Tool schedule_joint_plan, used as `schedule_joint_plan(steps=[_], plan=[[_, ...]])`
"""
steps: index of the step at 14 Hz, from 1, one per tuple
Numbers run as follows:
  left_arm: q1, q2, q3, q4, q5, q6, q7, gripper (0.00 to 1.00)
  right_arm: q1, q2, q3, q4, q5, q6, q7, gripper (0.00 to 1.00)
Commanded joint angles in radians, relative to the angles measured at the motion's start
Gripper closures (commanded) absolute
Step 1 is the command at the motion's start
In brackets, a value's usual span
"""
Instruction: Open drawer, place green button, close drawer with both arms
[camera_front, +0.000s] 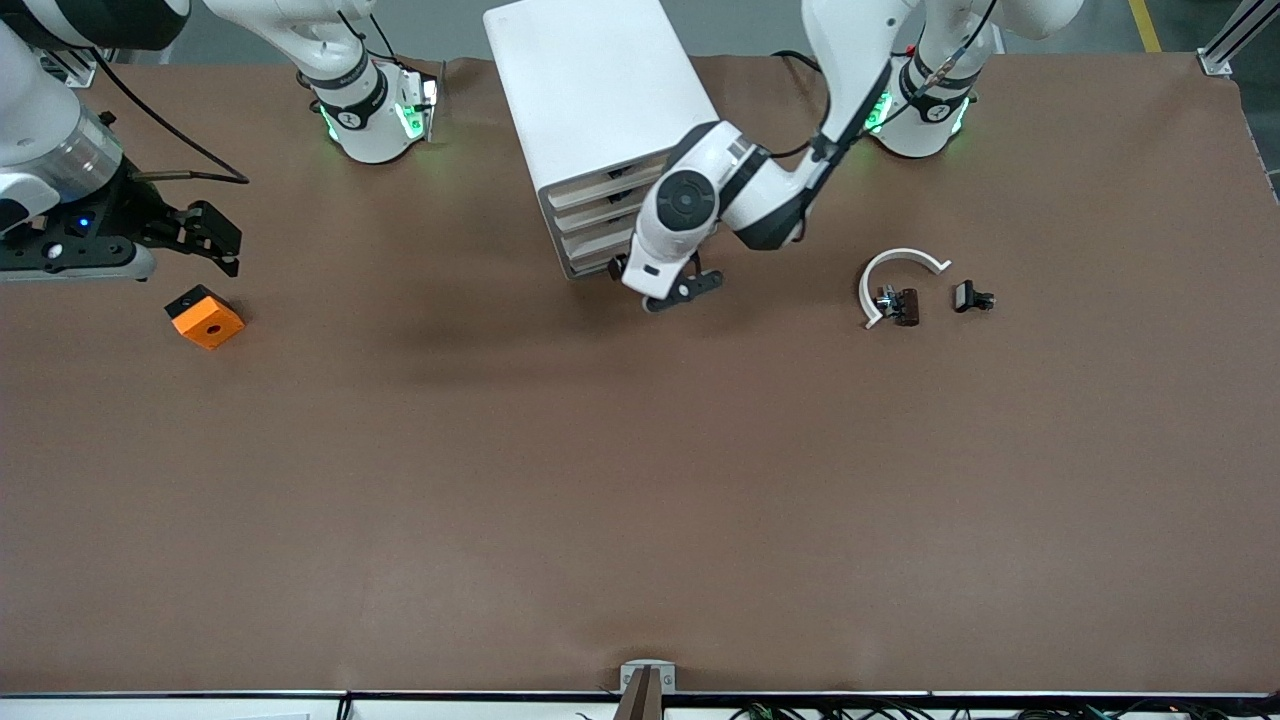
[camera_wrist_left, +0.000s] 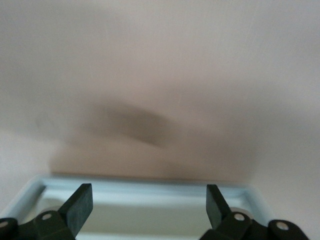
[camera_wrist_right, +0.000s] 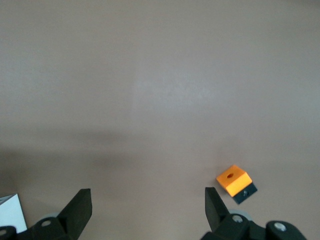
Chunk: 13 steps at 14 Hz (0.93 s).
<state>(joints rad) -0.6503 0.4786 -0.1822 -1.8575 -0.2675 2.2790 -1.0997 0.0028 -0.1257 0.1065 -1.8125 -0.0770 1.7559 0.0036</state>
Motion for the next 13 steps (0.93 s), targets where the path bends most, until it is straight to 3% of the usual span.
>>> schedule_joint_plan(steps=[1, 3, 6, 8, 11, 13], plan=[[0.182, -0.093, -0.007, 0.033, 0.115, -0.05, -0.003, 0.0, 0.02, -0.023, -0.013, -0.047, -0.014, 0.031, -0.027, 0.0], [0.288, -0.107, -0.007, 0.124, 0.203, -0.157, -0.002, 0.0, 0.058, -0.048, -0.088, -0.059, -0.011, 0.033, -0.065, 0.0], [0.437, -0.124, -0.005, 0.256, 0.218, -0.304, 0.084, 0.0, 0.06, -0.06, -0.163, -0.067, 0.045, 0.033, -0.165, 0.0], [0.515, -0.158, -0.005, 0.288, 0.246, -0.377, 0.209, 0.0, 0.04, -0.084, -0.156, -0.067, 0.046, 0.021, -0.165, 0.0], [0.604, -0.241, -0.005, 0.288, 0.275, -0.43, 0.389, 0.0, -0.038, -0.097, -0.07, -0.059, 0.046, -0.01, -0.149, 0.0], [0.662, -0.297, -0.007, 0.29, 0.275, -0.479, 0.48, 0.0, -0.038, -0.098, -0.071, -0.027, 0.046, -0.026, -0.145, 0.0]])
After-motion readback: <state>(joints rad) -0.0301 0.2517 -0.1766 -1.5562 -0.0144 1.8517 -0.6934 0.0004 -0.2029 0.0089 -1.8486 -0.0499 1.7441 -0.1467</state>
